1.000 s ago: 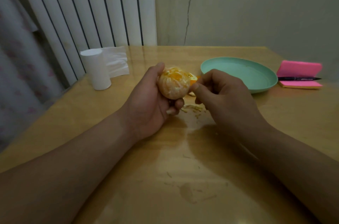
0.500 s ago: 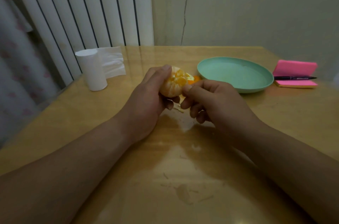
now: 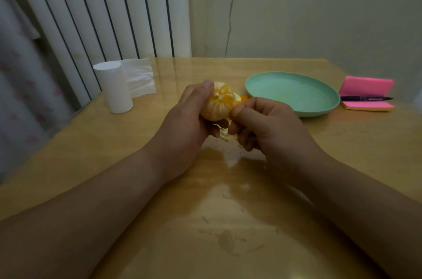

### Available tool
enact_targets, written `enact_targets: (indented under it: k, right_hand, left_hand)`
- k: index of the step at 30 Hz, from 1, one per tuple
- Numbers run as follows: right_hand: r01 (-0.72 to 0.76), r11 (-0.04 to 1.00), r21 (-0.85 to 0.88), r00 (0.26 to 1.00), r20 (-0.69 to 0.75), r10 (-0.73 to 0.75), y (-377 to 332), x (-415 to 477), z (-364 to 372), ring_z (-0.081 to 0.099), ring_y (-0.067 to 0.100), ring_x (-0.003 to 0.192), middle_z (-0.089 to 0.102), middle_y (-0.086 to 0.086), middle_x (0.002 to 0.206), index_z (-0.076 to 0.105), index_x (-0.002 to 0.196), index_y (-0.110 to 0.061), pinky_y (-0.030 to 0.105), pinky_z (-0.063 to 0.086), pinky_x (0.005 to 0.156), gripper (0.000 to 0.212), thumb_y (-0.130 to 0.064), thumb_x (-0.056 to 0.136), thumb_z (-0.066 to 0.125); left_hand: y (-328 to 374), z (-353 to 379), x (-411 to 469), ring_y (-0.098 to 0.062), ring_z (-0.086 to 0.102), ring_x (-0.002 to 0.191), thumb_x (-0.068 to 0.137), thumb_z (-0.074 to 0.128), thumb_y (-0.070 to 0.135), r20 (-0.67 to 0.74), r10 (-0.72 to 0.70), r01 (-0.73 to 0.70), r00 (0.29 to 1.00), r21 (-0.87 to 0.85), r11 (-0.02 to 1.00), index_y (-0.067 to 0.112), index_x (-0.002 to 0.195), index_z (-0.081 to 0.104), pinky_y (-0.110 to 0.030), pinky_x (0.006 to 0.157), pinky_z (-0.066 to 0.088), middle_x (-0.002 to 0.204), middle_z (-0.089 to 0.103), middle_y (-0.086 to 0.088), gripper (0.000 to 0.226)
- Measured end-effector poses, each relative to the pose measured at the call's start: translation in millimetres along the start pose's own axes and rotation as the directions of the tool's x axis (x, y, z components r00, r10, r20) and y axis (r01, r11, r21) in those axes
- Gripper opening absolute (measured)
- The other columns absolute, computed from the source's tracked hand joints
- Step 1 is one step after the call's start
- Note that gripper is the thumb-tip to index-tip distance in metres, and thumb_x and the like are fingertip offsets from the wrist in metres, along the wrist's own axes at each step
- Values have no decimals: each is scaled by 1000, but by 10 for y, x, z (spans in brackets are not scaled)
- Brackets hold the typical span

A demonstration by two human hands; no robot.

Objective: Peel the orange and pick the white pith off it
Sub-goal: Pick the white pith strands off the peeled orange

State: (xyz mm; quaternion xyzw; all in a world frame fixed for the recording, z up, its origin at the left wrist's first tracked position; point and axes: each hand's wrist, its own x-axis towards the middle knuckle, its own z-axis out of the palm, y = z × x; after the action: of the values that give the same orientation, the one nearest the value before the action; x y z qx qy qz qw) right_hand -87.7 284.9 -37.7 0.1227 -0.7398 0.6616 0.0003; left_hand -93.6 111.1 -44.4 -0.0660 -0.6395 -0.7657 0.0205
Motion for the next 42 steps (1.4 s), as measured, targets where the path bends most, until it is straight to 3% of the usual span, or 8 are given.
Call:
enact_targets:
  k: [5, 12, 19, 24, 37, 42]
  right_hand:
    - [37, 997, -66, 999, -3, -37, 12, -10, -10, 61, 12, 61, 76, 4, 77, 71, 95, -11, 26, 50, 54, 6, -15, 98, 70]
    - [73, 984, -163, 996, -31, -79, 23, -15, -17, 65, 10, 62, 78, 0, 81, 73, 97, -14, 24, 53, 55, 21, -33, 103, 67]
    - [53, 976, -212, 998, -23, -59, 33, 6, -29, 68, 11, 66, 78, -2, 83, 73, 98, -18, 26, 56, 60, 19, -31, 105, 63]
    - [33, 983, -183, 999, -18, -36, 34, 7, -14, 70, 15, 70, 79, -1, 86, 73, 100, -19, 31, 57, 62, 25, -41, 105, 62]
    - [9, 983, -184, 1000, 4, -8, 45, 21, -15, 69, 12, 68, 78, 0, 87, 72, 101, -17, 30, 57, 61, 20, -31, 108, 60]
    - [47, 981, -188, 998, -29, -53, 40, 24, -29, 66, 10, 63, 78, 0, 81, 70, 98, -14, 26, 55, 58, 19, -26, 107, 59]
  left_hand:
    - [12, -21, 26, -24, 60, 82, 111, 44, 47, 9, -44, 45, 999, -133, 990, -4, 140, 53, -36, 66, 46, 110, 63, -20, 59]
    - [-29, -56, 34, -24, 64, 89, 107, 51, 49, -22, 32, -31, 999, 25, 999, 11, 133, 59, -40, 72, 49, 115, 66, -16, 47]
    - [-43, -66, 28, -21, 67, 89, 97, 52, 56, -10, 52, -50, 999, 129, 990, 24, 130, 61, -42, 76, 52, 115, 70, -11, 47]
    - [-40, -80, 31, -20, 66, 86, 104, 51, 54, -27, 51, -47, 998, 121, 992, 22, 128, 62, -42, 76, 51, 105, 70, -5, 42]
    - [-16, -70, 11, -23, 65, 87, 104, 50, 57, 0, 34, -34, 999, 165, 986, 22, 129, 60, -42, 74, 52, 109, 68, -11, 44]
    - [-31, -43, 47, -22, 64, 81, 104, 55, 51, 75, -74, 73, 994, 9, 997, 6, 138, 56, -37, 65, 50, 108, 67, -15, 57]
